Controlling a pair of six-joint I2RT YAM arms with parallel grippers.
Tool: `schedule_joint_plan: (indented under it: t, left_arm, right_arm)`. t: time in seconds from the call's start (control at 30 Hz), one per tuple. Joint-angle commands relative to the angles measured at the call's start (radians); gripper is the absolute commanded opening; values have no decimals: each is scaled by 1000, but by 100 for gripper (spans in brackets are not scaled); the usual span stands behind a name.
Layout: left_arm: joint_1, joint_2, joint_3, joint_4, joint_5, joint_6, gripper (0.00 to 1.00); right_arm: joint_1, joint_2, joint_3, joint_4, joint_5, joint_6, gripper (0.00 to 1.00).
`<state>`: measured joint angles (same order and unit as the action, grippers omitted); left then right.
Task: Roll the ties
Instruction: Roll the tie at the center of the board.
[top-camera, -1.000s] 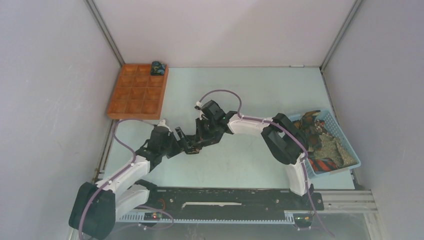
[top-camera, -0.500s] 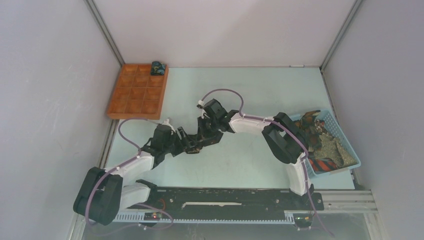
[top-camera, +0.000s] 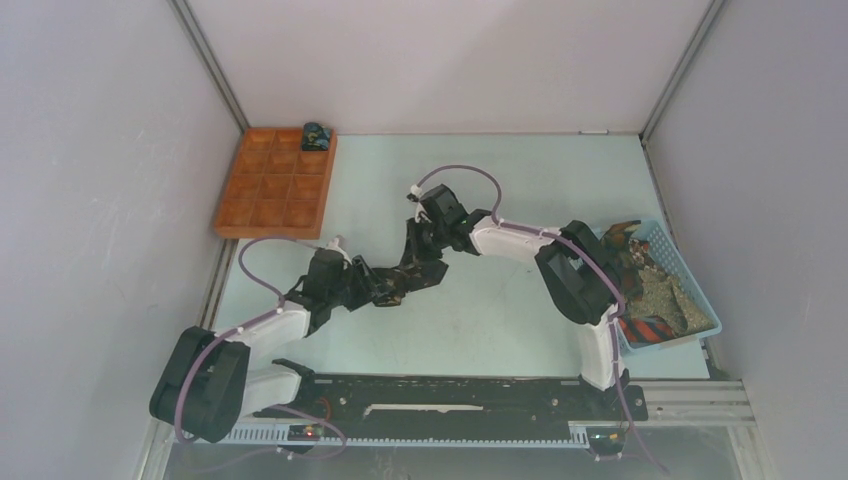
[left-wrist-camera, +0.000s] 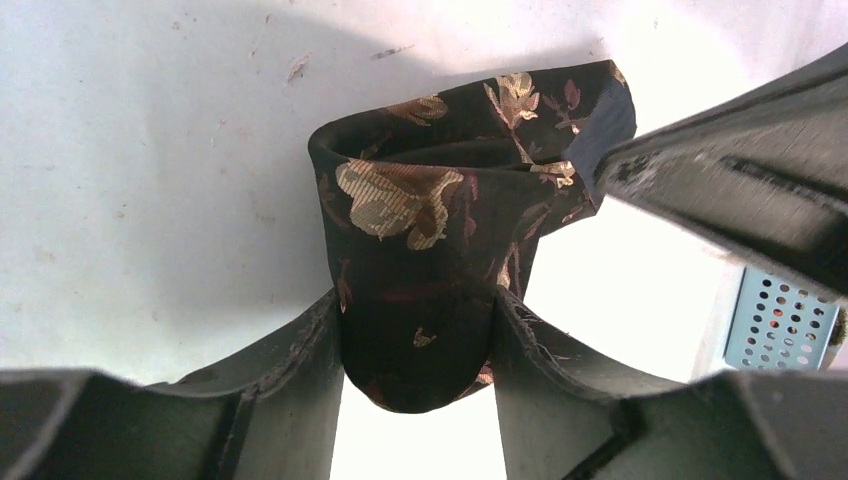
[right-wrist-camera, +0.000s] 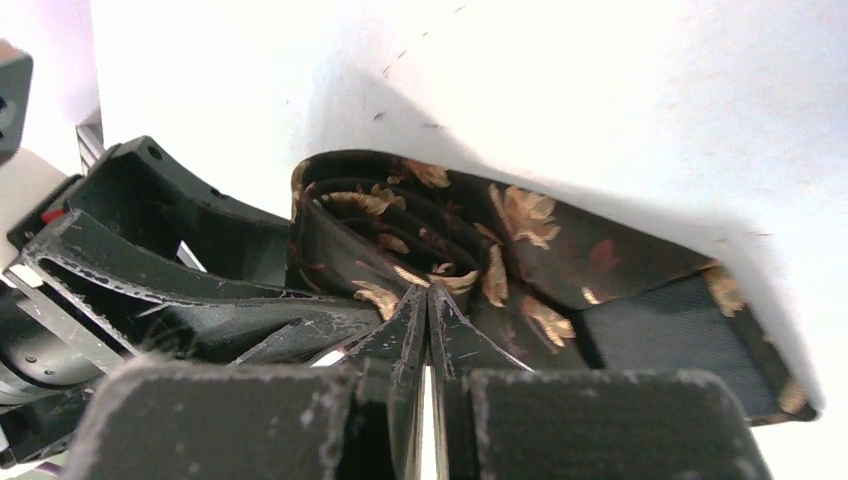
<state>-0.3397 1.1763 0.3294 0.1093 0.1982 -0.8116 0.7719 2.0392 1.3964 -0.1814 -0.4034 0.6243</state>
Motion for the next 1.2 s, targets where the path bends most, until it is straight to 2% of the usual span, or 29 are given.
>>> schedule_joint_plan:
  t: [0.0,0.2,0.53,0.8,1.17]
  left_arm:
    - [0,-7,36,-80,-37,32,53]
    - [-8,-17,91,-194,-92,77,48]
    - [-51,-1,208,-378,-246,157,45]
    - [-113,41,326,-528,-390,223,45]
    - [-227,130,467,-689,-563,227,44]
  right_arm:
    - [-44,-45,6,1,26,-28,5]
    - [-63,-10,3,-39,79,-51,5]
    - [-20,50,3,-127,163,-25,5]
    - [2,78,4,-148,147,-5,5]
    - [55,58,-15,-202,127,4,5]
